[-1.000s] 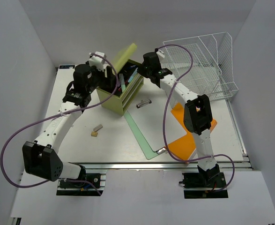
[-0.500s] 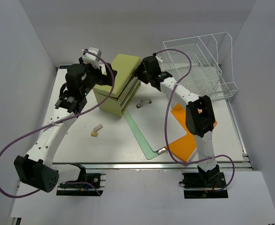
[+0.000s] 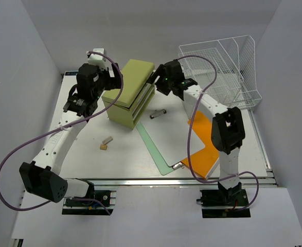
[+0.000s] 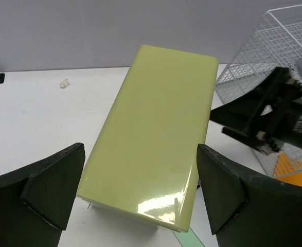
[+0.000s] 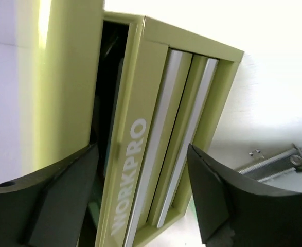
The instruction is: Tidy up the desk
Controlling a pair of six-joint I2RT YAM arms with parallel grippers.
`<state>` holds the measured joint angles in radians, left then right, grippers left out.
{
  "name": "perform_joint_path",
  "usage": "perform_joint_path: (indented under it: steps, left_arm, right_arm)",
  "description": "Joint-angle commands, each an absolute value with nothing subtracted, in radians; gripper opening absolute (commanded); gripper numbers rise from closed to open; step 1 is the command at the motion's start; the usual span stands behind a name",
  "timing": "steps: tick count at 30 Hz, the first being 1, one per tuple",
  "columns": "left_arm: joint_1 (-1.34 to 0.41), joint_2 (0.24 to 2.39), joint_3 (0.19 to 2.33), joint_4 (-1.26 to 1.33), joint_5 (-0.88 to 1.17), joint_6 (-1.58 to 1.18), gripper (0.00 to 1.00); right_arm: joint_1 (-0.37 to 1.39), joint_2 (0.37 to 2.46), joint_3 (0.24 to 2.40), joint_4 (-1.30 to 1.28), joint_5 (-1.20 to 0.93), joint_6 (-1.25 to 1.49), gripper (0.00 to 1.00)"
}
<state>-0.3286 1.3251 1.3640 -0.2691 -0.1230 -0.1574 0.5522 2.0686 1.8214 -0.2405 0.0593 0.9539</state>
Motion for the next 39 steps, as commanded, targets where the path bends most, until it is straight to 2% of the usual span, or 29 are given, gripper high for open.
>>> perform_joint_path:
  steps: [1,2,3,9,15,23,29,35,39]
  left_arm:
    - [-0.325,1.312,1.414,-0.288,-0.166,-0.178,0.98]
    - [-0.325,1.312,1.413,-0.287,-0.166,-0.179,0.98]
    - [-0.325,1.312,1.411,-0.281,-0.169,-0.179,0.98]
    - [-0.327,1.338,1.44,-0.322,-0.228,-0.202,0.98]
    - [-0.315,1.411,1.503,-0.451,-0.253,-0.262,0.98]
    - [-0.246,1.546,1.585,-0.512,-0.01,-0.298,0.98]
    - [-0.207,1.63,1.604,-0.499,0.153,-0.249,0.98]
    - [-0.187,1.719,1.664,-0.572,0.135,-0.207,0.98]
    - [-0.181,1.776,1.678,-0.598,0.141,-0.184,0.98]
  right_arm:
    - [0.526,1.938,1.78,-0.143,0.025,0.989,0.77]
    - [0.519,1.925,1.764,-0.123,0.023,0.986,0.79]
    - [0.515,1.901,1.749,-0.117,0.018,0.985,0.89]
    - [0.485,1.823,1.632,-0.086,-0.009,0.95,0.89]
    - [0.483,1.79,1.575,-0.132,-0.155,0.665,0.89]
    - [0.485,1.778,1.422,-0.144,-0.175,0.632,0.89]
    - [0.488,1.905,1.451,-0.04,-0.286,0.678,0.84]
    - [0.506,2.046,1.543,-0.011,-0.22,0.793,0.75]
    - [0.508,2.112,1.558,0.125,-0.227,0.862,0.72]
